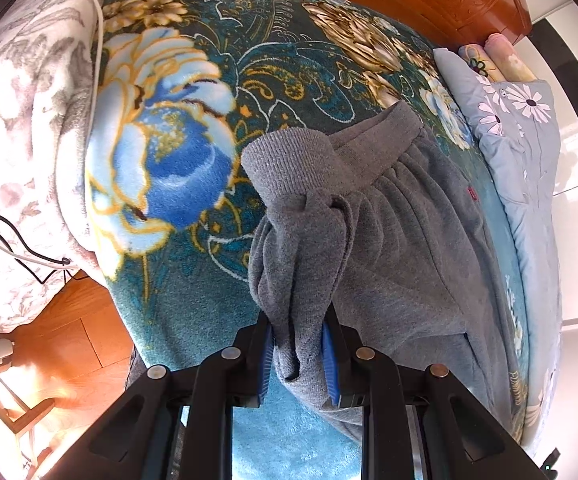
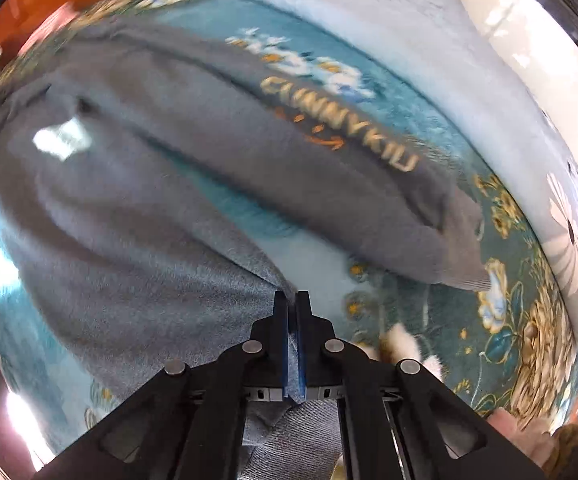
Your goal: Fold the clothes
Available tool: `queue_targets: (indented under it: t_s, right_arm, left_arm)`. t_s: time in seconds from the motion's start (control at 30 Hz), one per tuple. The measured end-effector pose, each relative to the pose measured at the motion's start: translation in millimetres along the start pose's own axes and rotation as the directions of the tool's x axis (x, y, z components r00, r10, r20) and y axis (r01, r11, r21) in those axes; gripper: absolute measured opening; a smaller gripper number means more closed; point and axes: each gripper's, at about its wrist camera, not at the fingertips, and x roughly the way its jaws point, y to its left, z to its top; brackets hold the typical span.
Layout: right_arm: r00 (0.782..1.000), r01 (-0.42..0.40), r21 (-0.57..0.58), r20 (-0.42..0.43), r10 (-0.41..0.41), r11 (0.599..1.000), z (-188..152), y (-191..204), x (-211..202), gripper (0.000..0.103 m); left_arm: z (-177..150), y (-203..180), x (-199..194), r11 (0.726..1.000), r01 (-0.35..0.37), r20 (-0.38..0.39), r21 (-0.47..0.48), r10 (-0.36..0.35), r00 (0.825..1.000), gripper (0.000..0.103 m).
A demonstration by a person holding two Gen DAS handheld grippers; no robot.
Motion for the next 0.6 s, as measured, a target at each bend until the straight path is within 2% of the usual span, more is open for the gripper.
queue_targets:
  t_s: [0.03, 0.1, 0.2, 0.23, 0.3, 0.33, 0.4, 0.47, 0.5, 0.53, 0.6]
  right_arm:
    - [1.000, -0.006, 0.080, 0.010, 0.005, 0.997, 6, -14, 3, 0.003]
    - [0.999, -0.025, 0.152, -0.039, 0.032, 0.988, 15, -26, 18, 0.003]
    - [0.995, -0.009, 0.152, -0.093, 0.023, 0.988, 16, -19, 28, 0.003]
    - [0.997, 0.004, 0.158, -0.082, 0.009, 0.987, 14, -18, 23, 0.005]
    - [0.999, 0.031, 0.193, -0.033, -0.025, 0.981, 7, -19, -1, 0.021]
    - [0.999, 0.049, 0.218, -0.004, -0.050, 0.975, 1, -19, -16, 0.034]
    - [0.994, 0.084, 0.269, 0.050, -0.101, 0.960, -11, -20, -47, 0.037]
    - [0.995, -0.035, 0.374, 0.097, -0.001, 0.927, -36, -19, -70, 0.037]
    - [0.991, -0.120, 0.418, 0.106, 0.083, 0.900, -50, -15, -70, 0.037]
    - [0.979, -0.203, 0.460, 0.120, 0.166, 0.864, -63, -12, -71, 0.038]
    - [0.961, -0.272, 0.541, 0.111, 0.253, 0.796, -92, -4, -59, 0.038]
  left_arm:
    - [0, 0, 0, 1.000, 0.004, -0.003, -0.005, -0.004, 1.000, 0.025]
    - [0, 0, -1, 1.000, 0.012, -0.002, -0.010, -0.012, 1.000, 0.025]
    - [2, 1, -1, 1.000, 0.022, -0.010, -0.009, -0.022, 1.000, 0.025]
    - [2, 2, -1, 1.000, 0.023, -0.013, -0.007, -0.023, 1.000, 0.025]
    - [2, 3, 0, 1.000, 0.025, -0.015, -0.007, -0.025, 1.000, 0.026]
    - [2, 3, 0, 1.000, 0.028, -0.014, -0.008, -0.028, 0.999, 0.026]
    - [1, 4, 1, 0.999, 0.038, -0.011, -0.012, -0.039, 0.999, 0.026]
    - [-1, 4, 2, 0.998, 0.057, -0.007, -0.024, -0.057, 0.998, 0.028]
    - [-1, 5, 3, 0.997, 0.066, -0.005, -0.030, -0.066, 0.998, 0.028]
    - [-2, 5, 3, 0.996, 0.075, -0.004, -0.036, -0.076, 0.997, 0.029]
    - [-4, 5, 3, 0.995, 0.092, -0.004, -0.037, -0.092, 0.996, 0.032]
